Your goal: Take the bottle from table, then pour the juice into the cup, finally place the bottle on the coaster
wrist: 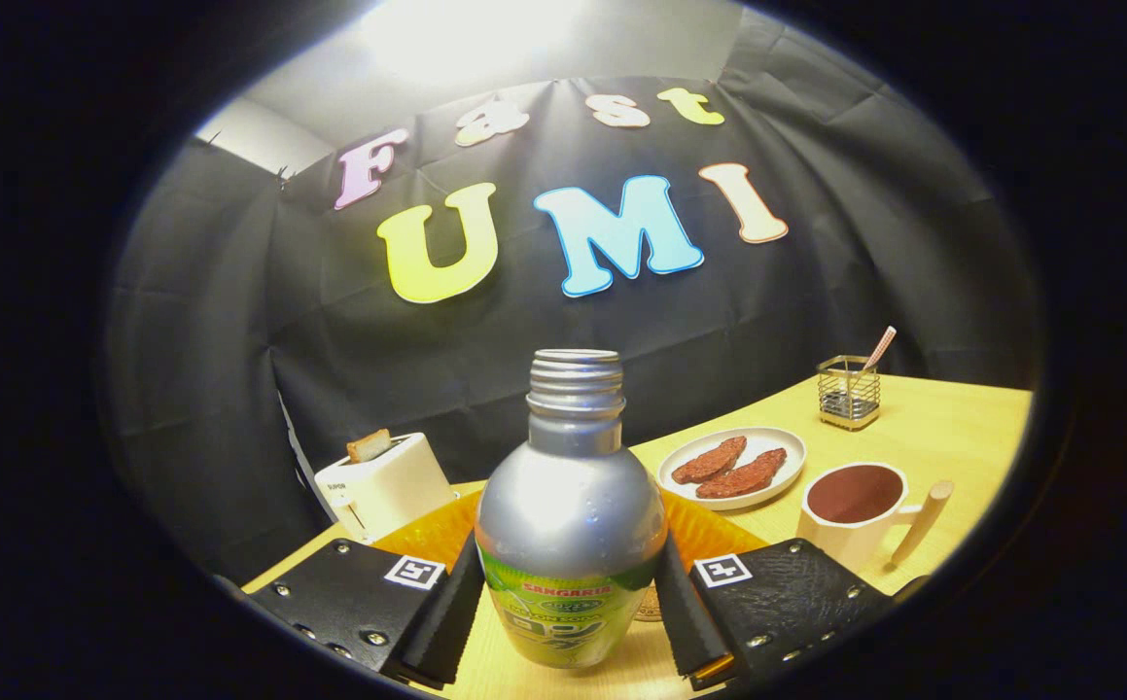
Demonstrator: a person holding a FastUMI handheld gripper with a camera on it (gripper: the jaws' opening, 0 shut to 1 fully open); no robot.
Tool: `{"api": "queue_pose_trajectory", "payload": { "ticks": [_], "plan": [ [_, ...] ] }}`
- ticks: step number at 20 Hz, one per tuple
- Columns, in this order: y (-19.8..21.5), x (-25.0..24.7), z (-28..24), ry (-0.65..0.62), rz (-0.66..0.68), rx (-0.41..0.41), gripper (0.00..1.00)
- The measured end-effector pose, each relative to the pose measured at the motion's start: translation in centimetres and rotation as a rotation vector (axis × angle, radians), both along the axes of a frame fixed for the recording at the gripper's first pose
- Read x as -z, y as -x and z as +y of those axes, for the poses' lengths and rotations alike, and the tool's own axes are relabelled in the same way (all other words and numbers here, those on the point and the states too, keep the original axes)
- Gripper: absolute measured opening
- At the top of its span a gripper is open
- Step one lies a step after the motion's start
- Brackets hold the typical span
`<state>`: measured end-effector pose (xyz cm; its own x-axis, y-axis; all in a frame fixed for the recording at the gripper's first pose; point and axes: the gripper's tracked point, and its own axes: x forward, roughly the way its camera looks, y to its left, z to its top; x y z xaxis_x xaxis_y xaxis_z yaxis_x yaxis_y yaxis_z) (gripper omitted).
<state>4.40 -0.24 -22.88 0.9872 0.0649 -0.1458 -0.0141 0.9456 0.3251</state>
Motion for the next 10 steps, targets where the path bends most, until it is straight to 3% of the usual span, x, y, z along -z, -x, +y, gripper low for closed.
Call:
{"api": "queue_pose_trajectory", "payload": {
  "ticks": [10],
  "plan": [
    [-1.1, -1.1, -0.1, -0.495, 0.009, -0.029, 0.78]
  ]
}}
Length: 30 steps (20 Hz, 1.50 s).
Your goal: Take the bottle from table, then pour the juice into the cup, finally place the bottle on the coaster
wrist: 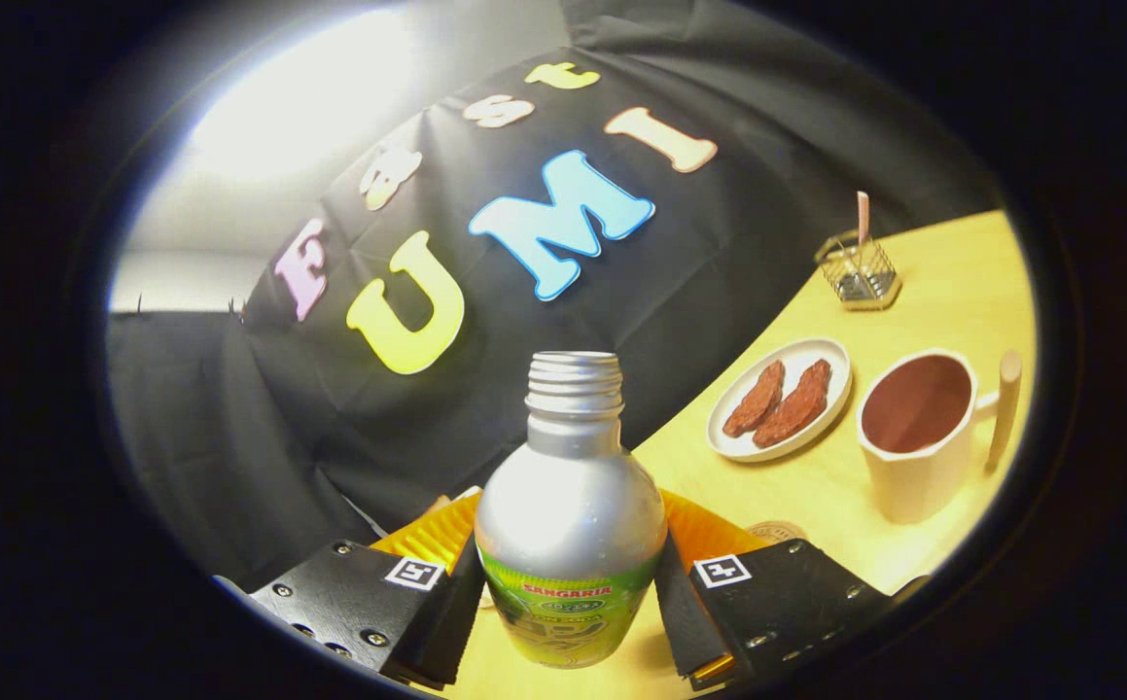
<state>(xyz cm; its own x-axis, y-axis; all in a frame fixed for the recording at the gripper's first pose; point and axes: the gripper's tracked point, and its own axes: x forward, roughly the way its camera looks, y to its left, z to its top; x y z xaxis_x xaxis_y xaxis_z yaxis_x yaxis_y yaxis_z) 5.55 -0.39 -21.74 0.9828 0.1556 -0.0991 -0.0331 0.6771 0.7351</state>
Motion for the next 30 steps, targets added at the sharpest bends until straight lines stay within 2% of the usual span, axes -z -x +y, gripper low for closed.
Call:
{"api": "queue_pose_trajectory", "payload": {
  "ticks": [5, 8, 16, 20, 30],
  "plan": [
    [-0.2, -0.6, -1.7, -0.27, -0.031, 0.036, 0.78],
    [-0.1, -0.2, -2.7, -0.368, -0.025, 0.068, 0.78],
    [-1.0, -0.5, -2.6, -0.537, -0.05, 0.072, 0.78],
    [-1.2, 0.7, -2.7, -0.633, -0.029, 0.1, 0.78],
    [-1.2, 0.0, -4.8, -0.757, -0.073, 0.157, 0.78]
  ]
}}
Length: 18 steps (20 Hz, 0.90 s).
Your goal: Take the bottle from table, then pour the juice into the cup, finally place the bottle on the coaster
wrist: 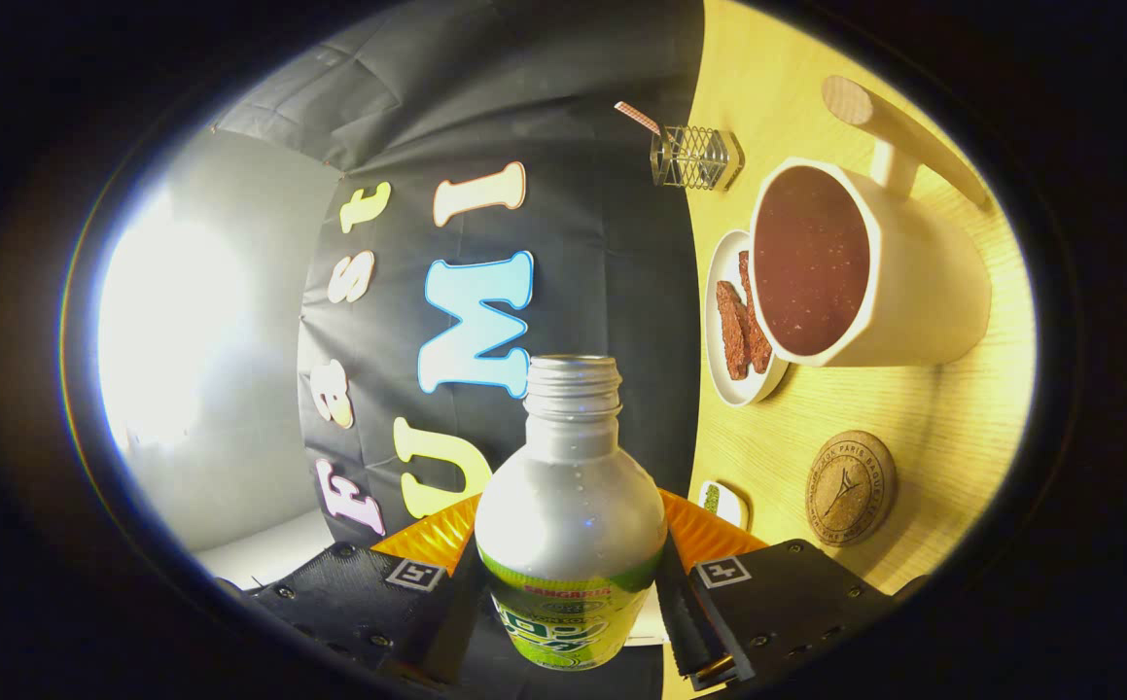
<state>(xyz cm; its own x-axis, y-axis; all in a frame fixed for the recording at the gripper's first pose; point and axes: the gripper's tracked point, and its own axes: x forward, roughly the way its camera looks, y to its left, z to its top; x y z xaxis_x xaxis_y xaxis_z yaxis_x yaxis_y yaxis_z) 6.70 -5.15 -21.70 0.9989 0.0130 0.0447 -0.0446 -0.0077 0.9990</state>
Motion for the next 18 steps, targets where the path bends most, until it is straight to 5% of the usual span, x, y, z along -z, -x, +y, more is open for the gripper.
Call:
{"api": "queue_pose_trajectory", "payload": {
  "ticks": [18],
  "plan": [
    [-0.7, -0.1, -1.2, -0.153, -0.009, 0.077, 0.78]
  ]
}}
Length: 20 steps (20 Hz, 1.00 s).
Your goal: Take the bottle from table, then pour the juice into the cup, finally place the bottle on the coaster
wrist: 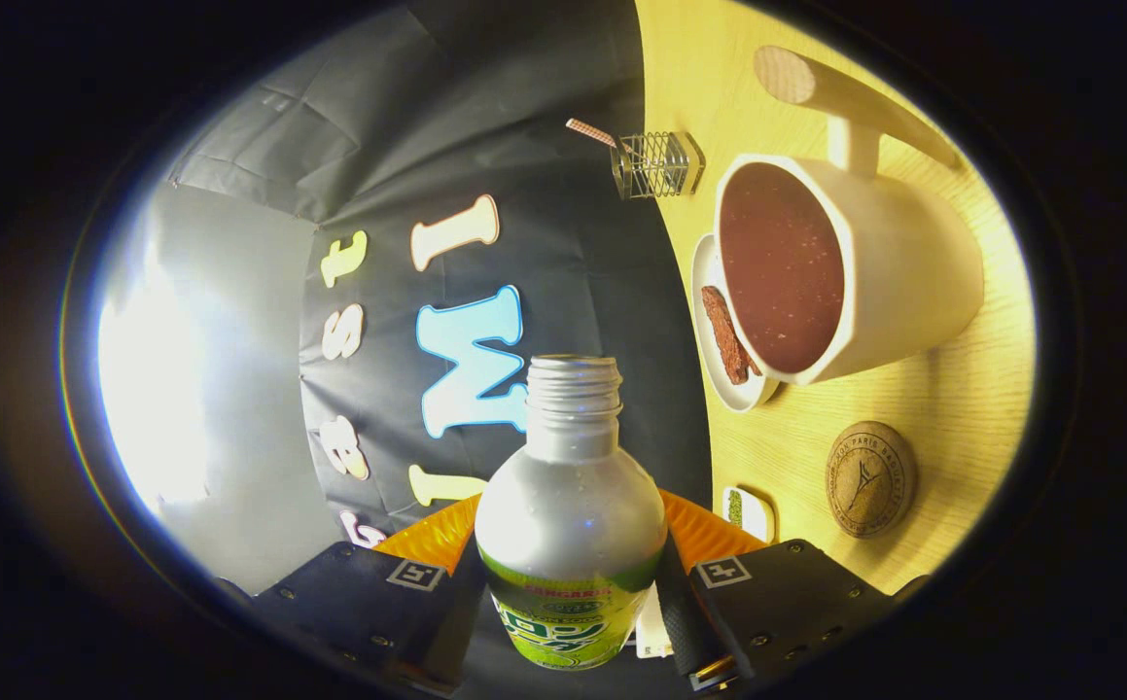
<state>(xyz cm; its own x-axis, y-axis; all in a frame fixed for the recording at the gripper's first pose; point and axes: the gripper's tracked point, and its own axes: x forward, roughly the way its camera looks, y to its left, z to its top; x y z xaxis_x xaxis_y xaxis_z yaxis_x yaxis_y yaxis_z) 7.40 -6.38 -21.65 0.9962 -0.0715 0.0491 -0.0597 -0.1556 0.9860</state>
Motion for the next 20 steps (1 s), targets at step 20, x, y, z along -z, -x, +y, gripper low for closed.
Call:
{"api": "queue_pose_trajectory", "payload": {
  "ticks": [20],
  "plan": [
    [-0.47, 0.0, -0.46, -0.056, -0.005, 0.039, 0.78]
  ]
}}
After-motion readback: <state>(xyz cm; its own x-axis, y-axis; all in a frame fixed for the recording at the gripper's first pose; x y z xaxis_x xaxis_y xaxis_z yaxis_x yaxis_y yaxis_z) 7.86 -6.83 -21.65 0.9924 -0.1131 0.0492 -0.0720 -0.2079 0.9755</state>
